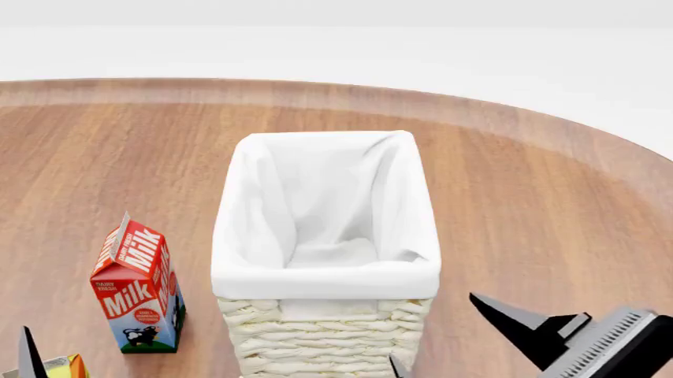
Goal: Pick up the alphabet soup, and put it in the basket.
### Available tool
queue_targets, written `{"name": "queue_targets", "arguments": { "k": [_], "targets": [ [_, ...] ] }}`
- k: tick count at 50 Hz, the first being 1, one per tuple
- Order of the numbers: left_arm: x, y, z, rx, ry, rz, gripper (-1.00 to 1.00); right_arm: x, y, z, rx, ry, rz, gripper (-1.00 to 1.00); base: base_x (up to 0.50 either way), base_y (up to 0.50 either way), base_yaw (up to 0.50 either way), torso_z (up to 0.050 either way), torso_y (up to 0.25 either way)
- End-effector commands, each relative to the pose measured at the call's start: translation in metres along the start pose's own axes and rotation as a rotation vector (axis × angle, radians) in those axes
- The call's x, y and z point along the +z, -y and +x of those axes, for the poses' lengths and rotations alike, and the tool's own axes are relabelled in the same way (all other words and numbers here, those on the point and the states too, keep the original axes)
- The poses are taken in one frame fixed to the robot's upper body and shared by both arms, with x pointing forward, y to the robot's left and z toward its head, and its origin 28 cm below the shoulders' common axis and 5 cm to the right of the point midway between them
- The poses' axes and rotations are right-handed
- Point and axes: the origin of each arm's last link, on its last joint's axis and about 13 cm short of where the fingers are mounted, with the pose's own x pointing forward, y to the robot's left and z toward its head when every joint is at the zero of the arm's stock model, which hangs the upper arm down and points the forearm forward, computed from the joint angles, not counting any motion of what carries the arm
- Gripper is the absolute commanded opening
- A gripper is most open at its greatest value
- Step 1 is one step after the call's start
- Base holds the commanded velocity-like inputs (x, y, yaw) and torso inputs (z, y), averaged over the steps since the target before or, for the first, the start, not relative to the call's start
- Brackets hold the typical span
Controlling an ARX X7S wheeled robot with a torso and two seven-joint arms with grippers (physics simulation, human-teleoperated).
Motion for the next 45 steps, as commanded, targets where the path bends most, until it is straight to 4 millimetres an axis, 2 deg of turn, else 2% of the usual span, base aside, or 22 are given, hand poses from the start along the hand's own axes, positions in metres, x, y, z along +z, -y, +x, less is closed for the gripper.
{"name": "queue_targets", "arguments": {
  "k": [1, 10, 45],
  "targets": [
    [0.001, 0.000, 0.000, 0.001, 0.002, 0.000, 1.00, -0.002, -0.005, -0.002, 0.111, -0.014, 0.030, 1.00, 0.00, 0.00, 0.00, 0.000, 0.000],
    [0.001, 0.000, 0.000, -0.002, 0.001, 0.000, 1.00, -0.005, -0.013, -0.005, 0.203, -0.051, 0.031, 1.00, 0.00, 0.00, 0.00, 0.000, 0.000],
    [0.000, 0.002, -0.001, -0.009, 0.000, 0.005, 1.00, 0.004, -0.045, -0.025, 0.557, -0.027, 0.060, 1.00, 0.00, 0.00, 0.00, 0.000, 0.000]
  ]
}}
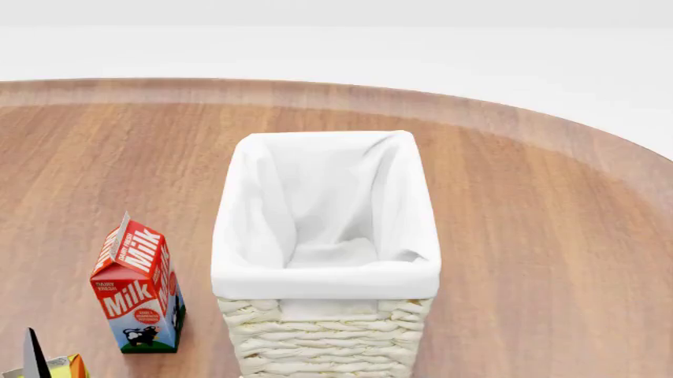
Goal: Pick up the alphabet soup, and put it in the basket.
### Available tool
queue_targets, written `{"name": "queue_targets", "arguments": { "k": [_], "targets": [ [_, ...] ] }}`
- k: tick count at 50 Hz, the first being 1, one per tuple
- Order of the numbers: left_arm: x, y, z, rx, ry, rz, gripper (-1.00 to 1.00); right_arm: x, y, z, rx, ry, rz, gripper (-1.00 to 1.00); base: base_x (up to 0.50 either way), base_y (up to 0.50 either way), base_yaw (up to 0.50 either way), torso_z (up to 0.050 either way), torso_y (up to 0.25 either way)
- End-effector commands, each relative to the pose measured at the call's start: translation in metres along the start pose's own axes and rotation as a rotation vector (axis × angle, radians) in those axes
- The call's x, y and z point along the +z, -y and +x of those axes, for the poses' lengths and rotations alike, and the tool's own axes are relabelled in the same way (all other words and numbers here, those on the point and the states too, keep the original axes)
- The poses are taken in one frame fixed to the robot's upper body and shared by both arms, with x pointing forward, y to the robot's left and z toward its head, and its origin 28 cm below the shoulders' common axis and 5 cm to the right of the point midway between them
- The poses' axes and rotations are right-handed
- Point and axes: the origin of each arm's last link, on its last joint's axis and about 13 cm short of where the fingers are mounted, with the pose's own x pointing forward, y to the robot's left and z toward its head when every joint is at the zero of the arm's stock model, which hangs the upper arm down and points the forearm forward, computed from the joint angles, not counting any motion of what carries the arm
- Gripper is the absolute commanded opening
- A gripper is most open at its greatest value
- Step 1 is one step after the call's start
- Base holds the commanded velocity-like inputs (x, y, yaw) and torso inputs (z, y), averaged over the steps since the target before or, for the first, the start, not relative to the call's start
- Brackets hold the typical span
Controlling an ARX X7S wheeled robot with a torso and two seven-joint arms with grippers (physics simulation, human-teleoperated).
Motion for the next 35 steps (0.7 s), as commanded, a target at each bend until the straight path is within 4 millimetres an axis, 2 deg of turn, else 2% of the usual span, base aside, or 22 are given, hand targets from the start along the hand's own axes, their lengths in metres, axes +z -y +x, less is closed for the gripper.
{"name": "queue_targets", "arguments": {
  "k": [1, 17, 35],
  "targets": [
    [0.000, 0.000, 0.000, -0.001, 0.001, 0.001, 1.00, 0.000, -0.013, -0.001, 0.139, -0.005, 0.020, 1.00, 0.00, 0.00, 0.00, 0.000, 0.000],
    [0.000, 0.001, 0.000, -0.003, 0.000, 0.001, 1.00, 0.001, -0.026, 0.001, 0.226, -0.026, 0.006, 1.00, 0.00, 0.00, 0.00, 0.000, 0.000],
    [0.000, 0.001, 0.000, -0.006, -0.001, 0.004, 1.00, -0.007, -0.026, 0.002, 0.203, -0.092, -0.009, 1.00, 0.00, 0.00, 0.00, 0.000, 0.000]
  ]
}}
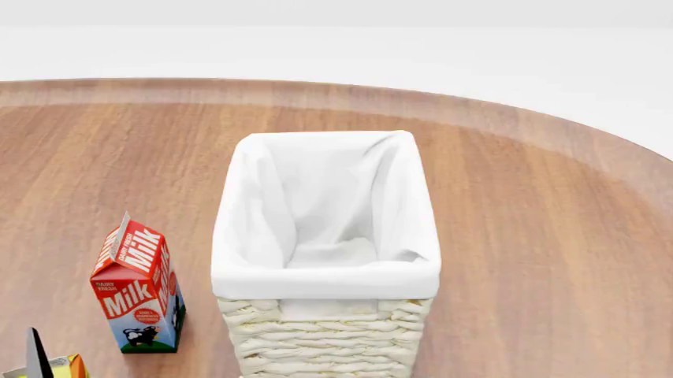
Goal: Pick up the alphabet soup, and put it in the basket.
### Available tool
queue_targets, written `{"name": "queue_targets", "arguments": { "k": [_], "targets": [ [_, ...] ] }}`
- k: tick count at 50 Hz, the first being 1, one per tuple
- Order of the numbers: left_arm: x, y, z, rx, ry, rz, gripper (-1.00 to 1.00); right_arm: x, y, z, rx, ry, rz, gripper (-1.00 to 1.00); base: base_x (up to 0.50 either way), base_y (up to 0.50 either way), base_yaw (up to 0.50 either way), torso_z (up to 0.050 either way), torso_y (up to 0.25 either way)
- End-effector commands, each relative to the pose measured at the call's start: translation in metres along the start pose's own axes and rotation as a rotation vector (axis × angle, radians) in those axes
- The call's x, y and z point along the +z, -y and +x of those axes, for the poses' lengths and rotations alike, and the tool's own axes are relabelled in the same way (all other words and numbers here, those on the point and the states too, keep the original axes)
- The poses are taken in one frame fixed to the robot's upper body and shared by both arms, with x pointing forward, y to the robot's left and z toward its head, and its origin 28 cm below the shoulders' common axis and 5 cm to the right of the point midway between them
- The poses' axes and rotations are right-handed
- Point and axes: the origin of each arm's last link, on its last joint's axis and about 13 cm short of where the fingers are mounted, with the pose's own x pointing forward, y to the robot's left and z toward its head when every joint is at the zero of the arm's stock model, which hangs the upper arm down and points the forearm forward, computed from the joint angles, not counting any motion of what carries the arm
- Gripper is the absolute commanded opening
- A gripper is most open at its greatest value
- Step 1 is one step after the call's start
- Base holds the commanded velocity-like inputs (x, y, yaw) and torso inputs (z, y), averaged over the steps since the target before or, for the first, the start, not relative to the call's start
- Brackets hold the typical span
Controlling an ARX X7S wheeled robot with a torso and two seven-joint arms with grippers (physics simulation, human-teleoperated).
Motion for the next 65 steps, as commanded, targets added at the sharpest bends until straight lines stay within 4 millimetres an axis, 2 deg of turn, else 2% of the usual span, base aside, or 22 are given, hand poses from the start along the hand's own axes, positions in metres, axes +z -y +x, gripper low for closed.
{"name": "queue_targets", "arguments": {
  "k": [1, 16, 40, 65],
  "targets": [
    [0.000, 0.000, 0.000, -0.001, -0.001, 0.002, 1.00, -0.004, -0.001, 0.001, -0.004, -0.033, -0.005, 1.00, 0.00, 0.00, 0.00, 0.000, 0.000],
    [0.000, 0.001, 0.000, -0.003, -0.001, 0.003, 1.00, -0.012, -0.003, 0.006, -0.020, -0.073, -0.021, 1.00, 0.00, 0.00, 0.00, 0.000, 0.000],
    [0.000, 0.001, 0.000, -0.003, -0.002, 0.002, 1.00, -0.036, 0.000, 0.015, -0.028, -0.154, -0.010, 1.00, 0.00, 0.00, 0.00, 0.000, 0.000],
    [0.000, 0.001, 0.000, -0.002, -0.001, 0.003, 1.00, -0.045, -0.005, 0.027, 0.015, -0.232, -0.044, 1.00, 0.00, 0.00, 0.00, 0.000, 0.000]
  ]
}}
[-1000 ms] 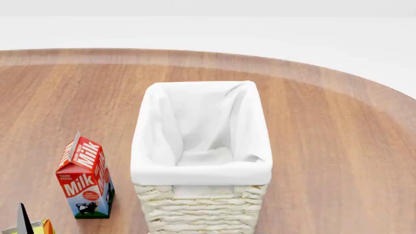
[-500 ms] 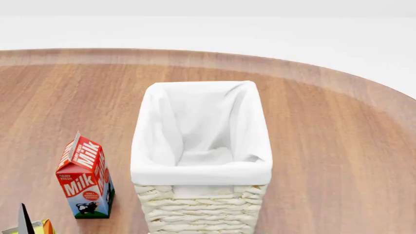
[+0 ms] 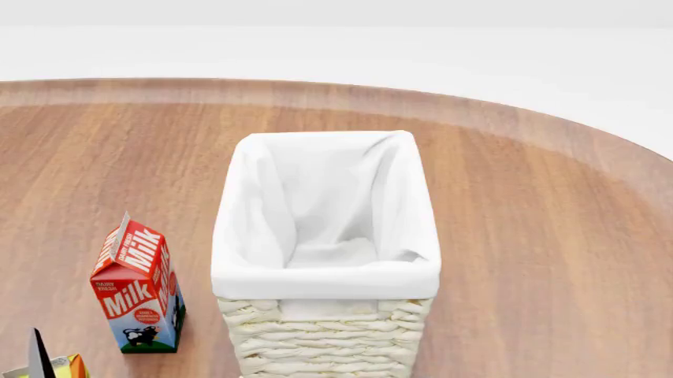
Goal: Pick up the alphabet soup, and put it in the basket.
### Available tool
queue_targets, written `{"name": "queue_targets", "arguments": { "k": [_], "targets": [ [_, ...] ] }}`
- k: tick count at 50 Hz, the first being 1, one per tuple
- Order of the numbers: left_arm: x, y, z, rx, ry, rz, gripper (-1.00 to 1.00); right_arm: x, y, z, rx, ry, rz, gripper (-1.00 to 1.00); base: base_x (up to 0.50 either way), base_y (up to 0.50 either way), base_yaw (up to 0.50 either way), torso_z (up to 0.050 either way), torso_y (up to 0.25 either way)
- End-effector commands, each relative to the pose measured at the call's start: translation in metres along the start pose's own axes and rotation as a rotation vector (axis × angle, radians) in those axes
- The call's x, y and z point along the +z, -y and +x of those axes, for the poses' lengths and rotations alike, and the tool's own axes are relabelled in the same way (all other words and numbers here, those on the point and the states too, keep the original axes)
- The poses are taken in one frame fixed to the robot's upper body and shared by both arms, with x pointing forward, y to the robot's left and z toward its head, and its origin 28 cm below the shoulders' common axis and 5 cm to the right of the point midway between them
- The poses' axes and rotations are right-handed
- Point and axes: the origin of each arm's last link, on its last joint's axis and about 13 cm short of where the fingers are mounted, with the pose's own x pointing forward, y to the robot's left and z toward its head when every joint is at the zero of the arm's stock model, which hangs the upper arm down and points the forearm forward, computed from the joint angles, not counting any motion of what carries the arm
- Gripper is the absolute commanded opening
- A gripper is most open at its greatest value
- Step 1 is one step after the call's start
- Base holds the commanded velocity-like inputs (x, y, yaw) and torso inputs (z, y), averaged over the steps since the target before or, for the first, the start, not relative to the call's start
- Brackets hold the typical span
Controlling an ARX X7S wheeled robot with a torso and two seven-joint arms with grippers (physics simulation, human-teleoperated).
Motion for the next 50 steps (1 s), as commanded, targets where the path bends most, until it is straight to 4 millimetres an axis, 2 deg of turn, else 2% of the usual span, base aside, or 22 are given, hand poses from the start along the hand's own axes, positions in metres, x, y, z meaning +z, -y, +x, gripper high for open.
{"name": "queue_targets", "arguments": {
  "k": [1, 50],
  "targets": [
    [0.000, 0.000, 0.000, 0.001, 0.000, 0.001, 1.00, -0.003, -0.002, 0.007, 0.021, -0.038, -0.017, 1.00, 0.00, 0.00, 0.00, 0.000, 0.000],
    [0.001, -0.001, 0.000, 0.002, 0.003, -0.001, 1.00, -0.018, 0.002, 0.024, 0.048, -0.117, -0.029, 1.00, 0.00, 0.00, 0.00, 0.000, 0.000]
  ]
}}
